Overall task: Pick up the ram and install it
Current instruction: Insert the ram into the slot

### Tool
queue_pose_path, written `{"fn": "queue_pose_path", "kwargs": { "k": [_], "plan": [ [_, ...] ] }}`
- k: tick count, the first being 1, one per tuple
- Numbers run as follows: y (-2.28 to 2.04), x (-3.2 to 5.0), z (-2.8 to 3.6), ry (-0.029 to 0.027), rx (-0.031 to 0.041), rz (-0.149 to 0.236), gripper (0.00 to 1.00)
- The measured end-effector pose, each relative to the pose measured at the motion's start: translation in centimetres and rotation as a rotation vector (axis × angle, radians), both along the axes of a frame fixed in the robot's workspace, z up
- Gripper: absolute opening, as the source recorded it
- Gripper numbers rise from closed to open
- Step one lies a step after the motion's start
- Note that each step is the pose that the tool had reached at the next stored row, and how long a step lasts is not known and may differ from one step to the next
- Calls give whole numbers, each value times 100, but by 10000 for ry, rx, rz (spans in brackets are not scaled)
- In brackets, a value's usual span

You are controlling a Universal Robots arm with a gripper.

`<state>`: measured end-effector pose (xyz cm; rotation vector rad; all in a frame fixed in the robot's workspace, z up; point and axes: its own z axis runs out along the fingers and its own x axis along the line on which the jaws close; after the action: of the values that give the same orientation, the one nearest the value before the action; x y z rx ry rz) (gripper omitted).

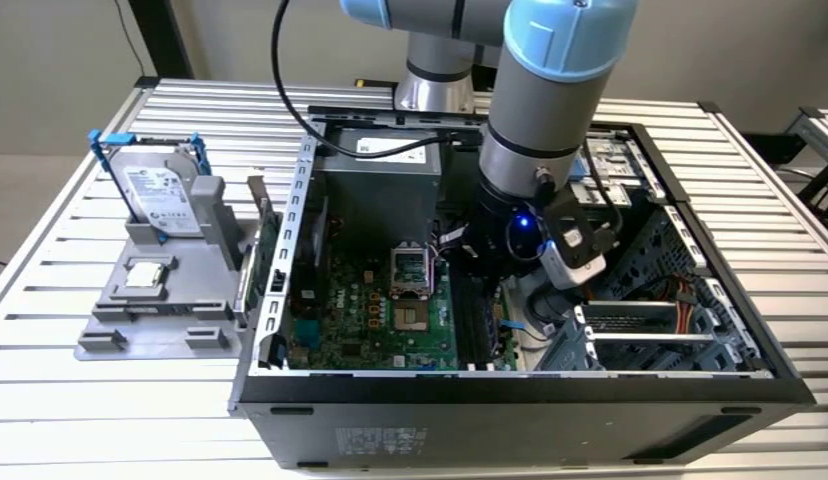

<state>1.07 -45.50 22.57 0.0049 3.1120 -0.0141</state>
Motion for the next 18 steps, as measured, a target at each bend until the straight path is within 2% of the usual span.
{"fn": "queue_pose_path", "kwargs": {
  "k": [5, 9, 13, 18],
  "plan": [
    [0, 0, 13, -1, -173, -70, 0],
    [15, -4, 13, 1, -273, -120, 0],
    [50, -8, 2, 0, -287, -161, 0],
    [52, -12, -22, 1, -288, -203, 0]
  ]
}}
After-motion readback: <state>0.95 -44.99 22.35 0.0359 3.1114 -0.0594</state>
